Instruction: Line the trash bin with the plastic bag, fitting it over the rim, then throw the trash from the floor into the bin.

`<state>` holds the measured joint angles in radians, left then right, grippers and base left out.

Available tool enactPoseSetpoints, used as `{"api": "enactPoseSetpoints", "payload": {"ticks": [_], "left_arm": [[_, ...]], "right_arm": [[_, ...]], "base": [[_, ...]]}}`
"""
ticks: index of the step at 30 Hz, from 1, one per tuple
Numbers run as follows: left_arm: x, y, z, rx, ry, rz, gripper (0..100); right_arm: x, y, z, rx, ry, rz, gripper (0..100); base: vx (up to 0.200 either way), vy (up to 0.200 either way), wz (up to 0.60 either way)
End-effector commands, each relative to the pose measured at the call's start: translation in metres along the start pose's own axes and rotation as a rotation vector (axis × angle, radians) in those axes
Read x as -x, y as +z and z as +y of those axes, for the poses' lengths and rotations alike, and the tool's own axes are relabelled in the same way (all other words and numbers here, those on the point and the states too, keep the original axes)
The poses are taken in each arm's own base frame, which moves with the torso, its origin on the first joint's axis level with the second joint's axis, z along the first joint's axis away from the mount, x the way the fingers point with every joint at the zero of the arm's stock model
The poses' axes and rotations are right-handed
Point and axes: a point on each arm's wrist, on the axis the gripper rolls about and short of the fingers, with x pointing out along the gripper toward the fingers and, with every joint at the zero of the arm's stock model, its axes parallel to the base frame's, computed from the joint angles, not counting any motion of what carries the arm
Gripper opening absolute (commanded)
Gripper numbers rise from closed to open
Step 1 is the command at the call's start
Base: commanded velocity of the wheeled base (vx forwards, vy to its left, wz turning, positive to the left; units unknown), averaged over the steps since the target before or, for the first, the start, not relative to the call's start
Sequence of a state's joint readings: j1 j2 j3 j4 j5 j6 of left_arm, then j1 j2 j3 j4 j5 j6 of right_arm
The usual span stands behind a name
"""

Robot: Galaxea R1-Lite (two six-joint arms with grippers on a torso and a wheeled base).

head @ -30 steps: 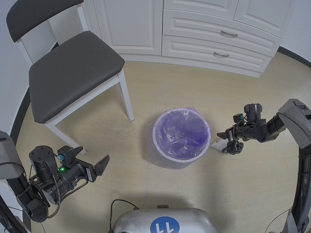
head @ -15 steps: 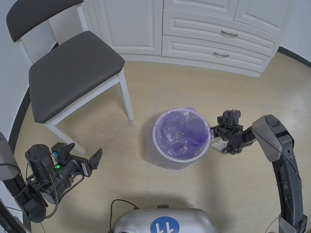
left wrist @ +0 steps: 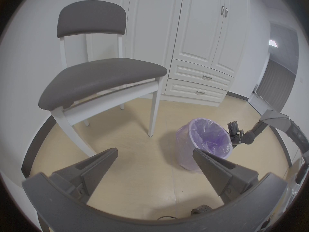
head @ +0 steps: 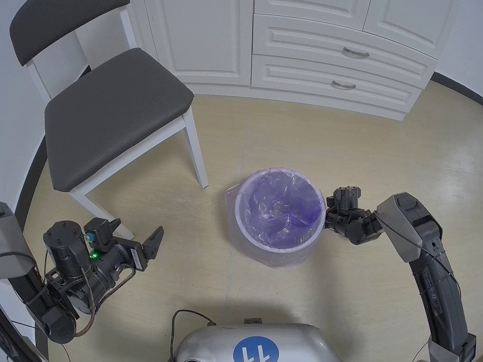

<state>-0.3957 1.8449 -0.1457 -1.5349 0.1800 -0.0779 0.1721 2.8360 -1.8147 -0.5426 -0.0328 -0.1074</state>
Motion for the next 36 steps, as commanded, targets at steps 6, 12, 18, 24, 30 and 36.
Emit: {"api": "enactPoseSetpoints", "payload": {"ticks": [6,12,18,24,30,36], "left_arm": [[-0.037,-0.029,-0.013,0.051,-0.019,0.092,100],[-0.12,-0.047,-0.008,0.089,0.002,0.026,100],[-0.196,-0.083,-0.008,0.088,0.005,0.067,100],[-0.234,-0.09,-0.015,0.094,-0.097,0.04,100],[-0.253,-0.093,-0.022,0.093,-0.186,0.07,100],[-0.255,-0.098,-0.029,0.093,-0.269,0.095,100]], "right_arm": [[0.048,0.048,-0.024,-0.018,-0.036,-0.039,100],[0.085,0.077,-0.032,-0.027,-0.05,-0.076,100],[0.108,0.095,-0.037,-0.029,-0.064,-0.147,100],[0.113,0.099,-0.047,-0.036,-0.084,-0.169,100],[0.114,0.1,-0.057,-0.047,-0.104,-0.173,100],[0.114,0.102,-0.063,-0.05,-0.115,-0.178,100]], "base": [[0.0,0.0,0.0],[0.0,0.0,0.0],[0.0,0.0,0.0],[0.0,0.0,0.0],[0.0,0.0,0.0],[0.0,0.0,0.0]]}}
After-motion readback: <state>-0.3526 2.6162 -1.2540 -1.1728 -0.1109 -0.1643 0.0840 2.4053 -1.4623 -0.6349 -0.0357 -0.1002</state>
